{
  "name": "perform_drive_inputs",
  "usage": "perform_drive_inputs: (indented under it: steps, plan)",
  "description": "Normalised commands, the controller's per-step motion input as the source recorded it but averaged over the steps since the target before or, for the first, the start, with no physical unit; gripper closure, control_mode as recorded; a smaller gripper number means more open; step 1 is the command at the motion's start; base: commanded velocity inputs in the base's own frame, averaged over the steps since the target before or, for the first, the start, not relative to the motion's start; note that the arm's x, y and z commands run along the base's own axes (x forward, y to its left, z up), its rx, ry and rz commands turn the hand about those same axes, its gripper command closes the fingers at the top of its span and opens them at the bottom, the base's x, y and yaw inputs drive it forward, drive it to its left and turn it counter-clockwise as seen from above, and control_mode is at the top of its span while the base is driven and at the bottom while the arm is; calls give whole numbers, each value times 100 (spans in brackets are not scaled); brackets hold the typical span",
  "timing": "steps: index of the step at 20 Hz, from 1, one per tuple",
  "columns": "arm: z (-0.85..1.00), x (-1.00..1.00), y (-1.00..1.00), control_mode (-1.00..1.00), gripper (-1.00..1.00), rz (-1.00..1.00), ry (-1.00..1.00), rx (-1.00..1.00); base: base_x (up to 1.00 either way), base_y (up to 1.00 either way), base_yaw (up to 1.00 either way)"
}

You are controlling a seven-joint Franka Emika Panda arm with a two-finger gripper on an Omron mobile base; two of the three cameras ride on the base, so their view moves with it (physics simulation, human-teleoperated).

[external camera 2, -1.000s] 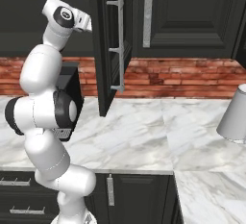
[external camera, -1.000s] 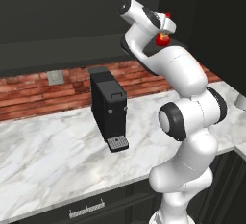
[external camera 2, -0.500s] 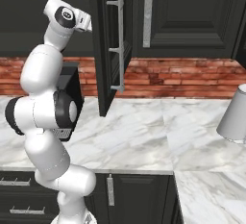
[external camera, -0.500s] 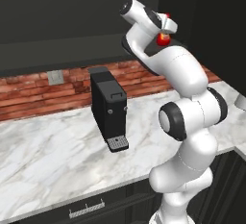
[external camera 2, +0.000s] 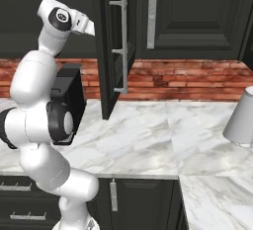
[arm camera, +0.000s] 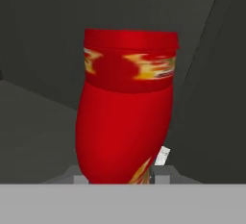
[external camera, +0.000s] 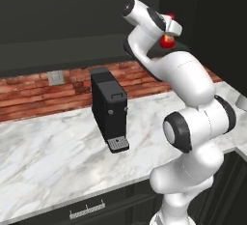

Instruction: Take 2 condiments from the cabinet and move them on the counter near the stove.Make sure the condiments are lined up with each other, next to each other.

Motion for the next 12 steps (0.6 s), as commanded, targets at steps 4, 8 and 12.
perform_drive_inputs:
  steps: [4,8,12]
  plan:
    - [0,-52,0,-100,100,1,-12,0,0,0,0]
    - [10,-57,8,-100,100,11,-13,0,0,0,0]
    - [12,-86,9,-100,100,26,-5,-1,0,0,0]
